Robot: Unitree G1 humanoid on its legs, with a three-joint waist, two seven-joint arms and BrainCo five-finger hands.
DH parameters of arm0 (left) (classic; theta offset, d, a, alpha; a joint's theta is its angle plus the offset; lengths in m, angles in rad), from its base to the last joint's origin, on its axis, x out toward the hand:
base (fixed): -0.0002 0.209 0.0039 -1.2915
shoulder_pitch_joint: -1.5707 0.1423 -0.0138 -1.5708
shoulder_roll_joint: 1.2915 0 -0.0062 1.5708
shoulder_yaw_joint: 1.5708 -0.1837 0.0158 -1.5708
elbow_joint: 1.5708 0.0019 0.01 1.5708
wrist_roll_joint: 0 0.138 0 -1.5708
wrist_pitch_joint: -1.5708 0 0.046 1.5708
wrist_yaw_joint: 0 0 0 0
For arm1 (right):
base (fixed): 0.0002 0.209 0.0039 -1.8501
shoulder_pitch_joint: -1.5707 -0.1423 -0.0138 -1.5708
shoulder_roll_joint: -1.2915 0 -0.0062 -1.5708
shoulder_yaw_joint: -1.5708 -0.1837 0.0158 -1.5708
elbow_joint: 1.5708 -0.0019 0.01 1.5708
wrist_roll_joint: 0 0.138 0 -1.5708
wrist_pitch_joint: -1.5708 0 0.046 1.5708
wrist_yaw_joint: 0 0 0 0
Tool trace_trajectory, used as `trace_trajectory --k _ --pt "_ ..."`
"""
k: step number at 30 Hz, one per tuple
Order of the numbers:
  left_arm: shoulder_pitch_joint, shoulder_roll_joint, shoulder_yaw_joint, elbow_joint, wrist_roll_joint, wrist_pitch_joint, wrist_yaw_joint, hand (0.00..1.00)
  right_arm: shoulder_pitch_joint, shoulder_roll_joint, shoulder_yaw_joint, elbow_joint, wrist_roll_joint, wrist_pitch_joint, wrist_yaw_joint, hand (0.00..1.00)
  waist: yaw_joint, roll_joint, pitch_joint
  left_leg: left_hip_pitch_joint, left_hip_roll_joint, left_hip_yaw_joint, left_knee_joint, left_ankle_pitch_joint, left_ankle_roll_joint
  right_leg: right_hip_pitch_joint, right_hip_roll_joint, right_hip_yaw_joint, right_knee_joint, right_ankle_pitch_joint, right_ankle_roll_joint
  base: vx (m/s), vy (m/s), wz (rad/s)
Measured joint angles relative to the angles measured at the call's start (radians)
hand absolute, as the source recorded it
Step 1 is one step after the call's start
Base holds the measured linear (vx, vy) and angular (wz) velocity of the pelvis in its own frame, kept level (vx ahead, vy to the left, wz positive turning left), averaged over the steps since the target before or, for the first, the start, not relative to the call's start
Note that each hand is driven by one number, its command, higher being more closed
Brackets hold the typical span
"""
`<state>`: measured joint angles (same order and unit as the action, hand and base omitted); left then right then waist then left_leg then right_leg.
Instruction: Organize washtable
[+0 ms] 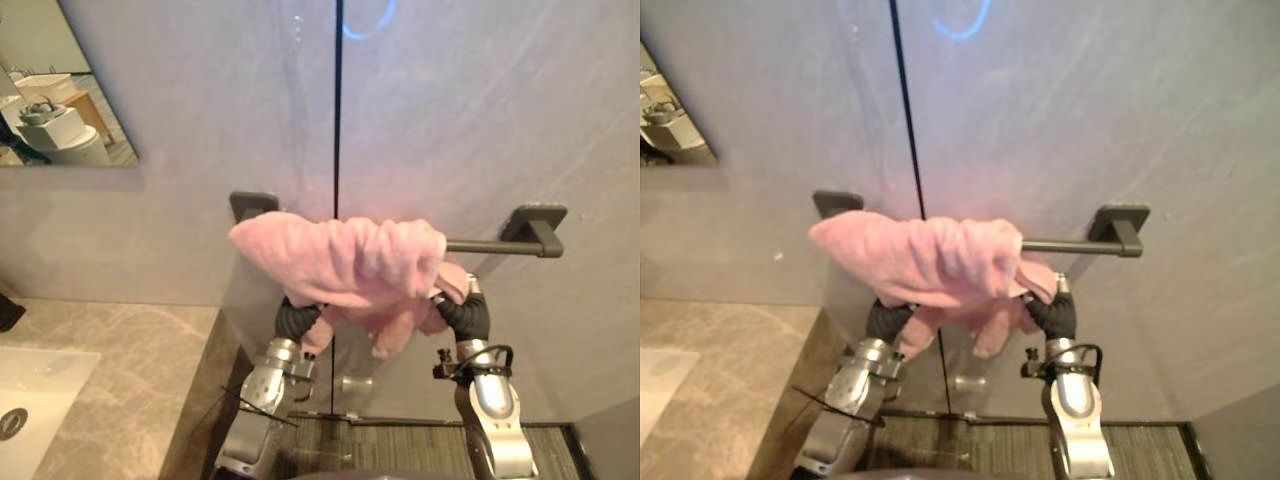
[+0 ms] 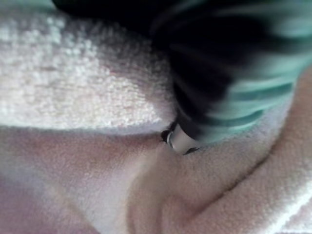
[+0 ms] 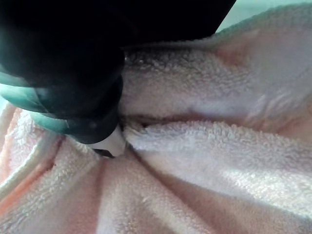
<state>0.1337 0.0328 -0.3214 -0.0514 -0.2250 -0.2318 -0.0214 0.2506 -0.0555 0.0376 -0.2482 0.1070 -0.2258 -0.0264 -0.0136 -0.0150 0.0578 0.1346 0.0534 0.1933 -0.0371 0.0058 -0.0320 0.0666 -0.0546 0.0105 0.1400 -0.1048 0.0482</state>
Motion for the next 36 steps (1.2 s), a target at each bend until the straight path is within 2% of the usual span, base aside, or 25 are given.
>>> trace_trajectory --k 13,27,36 --pt "0.002 -0.012 -0.063 -0.010 0.000 0.003 -0.021 1.00 0.102 0.018 -0.044 -0.028 0.000 -0.002 -0.017 1.00 0.000 0.010 -0.001 0.018 0.000 0.031 0.000 -0.020 -0.001 -0.003 -0.015 0.020 0.035 -0.024 0.015 -0.02 -0.005 -0.04" --pt "0.002 -0.019 -0.080 0.031 0.000 0.029 -0.027 1.00 0.108 0.038 -0.071 0.089 0.000 0.009 -0.014 1.00 0.001 0.010 -0.001 0.019 -0.001 0.034 0.001 -0.013 0.000 -0.001 -0.018 0.018 0.040 -0.024 0.014 0.00 0.000 0.00" --pt "0.003 -0.020 -0.080 0.070 0.001 0.030 -0.042 1.00 0.105 0.040 -0.077 0.128 0.000 0.008 -0.014 1.00 0.003 0.009 -0.003 0.021 -0.001 0.040 0.000 -0.014 0.000 -0.003 -0.019 0.018 0.048 -0.026 0.016 0.00 0.000 0.00"
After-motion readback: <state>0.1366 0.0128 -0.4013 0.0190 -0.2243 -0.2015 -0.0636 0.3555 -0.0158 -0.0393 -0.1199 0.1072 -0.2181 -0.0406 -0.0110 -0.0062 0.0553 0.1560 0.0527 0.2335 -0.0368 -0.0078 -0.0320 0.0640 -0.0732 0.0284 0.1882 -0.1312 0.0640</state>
